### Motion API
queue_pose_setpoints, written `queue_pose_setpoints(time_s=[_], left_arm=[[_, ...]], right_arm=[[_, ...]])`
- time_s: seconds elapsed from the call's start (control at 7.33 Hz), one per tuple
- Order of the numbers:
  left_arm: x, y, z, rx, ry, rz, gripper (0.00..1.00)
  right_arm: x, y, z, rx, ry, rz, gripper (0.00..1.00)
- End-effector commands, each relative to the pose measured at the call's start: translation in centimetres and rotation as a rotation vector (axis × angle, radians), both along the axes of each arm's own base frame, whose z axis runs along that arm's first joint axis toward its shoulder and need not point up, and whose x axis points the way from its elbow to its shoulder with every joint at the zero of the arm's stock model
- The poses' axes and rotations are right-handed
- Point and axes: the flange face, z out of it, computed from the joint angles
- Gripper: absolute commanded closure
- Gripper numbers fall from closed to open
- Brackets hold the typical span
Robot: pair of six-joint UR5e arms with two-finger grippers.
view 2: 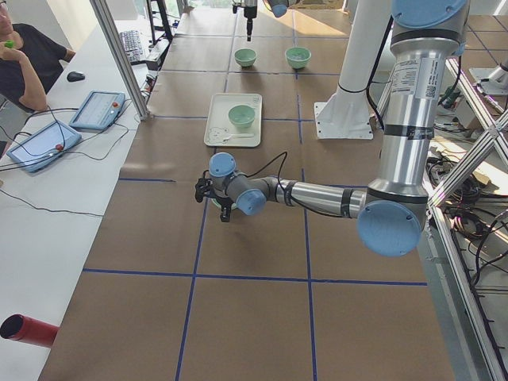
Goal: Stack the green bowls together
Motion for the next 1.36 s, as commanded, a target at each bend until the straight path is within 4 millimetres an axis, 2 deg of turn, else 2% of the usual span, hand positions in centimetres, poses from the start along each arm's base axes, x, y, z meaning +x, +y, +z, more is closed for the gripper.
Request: queue_pose_setpoints(time_s=[0.0,0.14,0.27,0.41,0.68,0.82,0.95,1.09,1.23], left_arm=[[1.6,0.2,-0.9,-0.018,0.014,0.004,0.67],[2.3,0.2,-1.4,-0.025,0.023,0.003,0.93],[2.3,0.2,-1.9,-0.021,0.032,0.005,1.00],[1.8,0.5,-4.5,0.011,0.056,0.001,1.00],[1.5,1.5,-8.6,-0.054,0.110,0.055,1.00],[1.3,1.1,-11.7,-0.067,0.104,0.049,1.00],[1.3,0.0,-14.8,-0.071,0.102,0.036,1.00],[1.7,-0.3,-16.8,-0.103,0.118,-0.001,1.00],[2.2,-1.0,-18.6,-0.123,0.136,-0.030,1.00]], right_arm=[[-2.1,-0.1,-0.7,0.004,0.001,-0.018,0.00],[-2.2,-0.2,-0.7,0.005,0.007,-0.014,0.00],[-2.2,-0.5,-0.9,0.009,0.007,-0.013,0.00],[-2.3,-0.5,-0.7,0.007,0.011,-0.016,0.00],[-2.3,-0.8,1.6,-0.015,0.035,-0.019,0.00],[-2.5,-1.3,3.0,-0.025,0.062,-0.008,0.00],[-2.8,-2.0,3.4,-0.024,0.075,0.000,0.00],[-2.9,-2.2,5.4,-0.059,0.094,0.001,0.00],[-3.5,-3.0,5.9,-0.067,0.099,-0.002,0.00]])
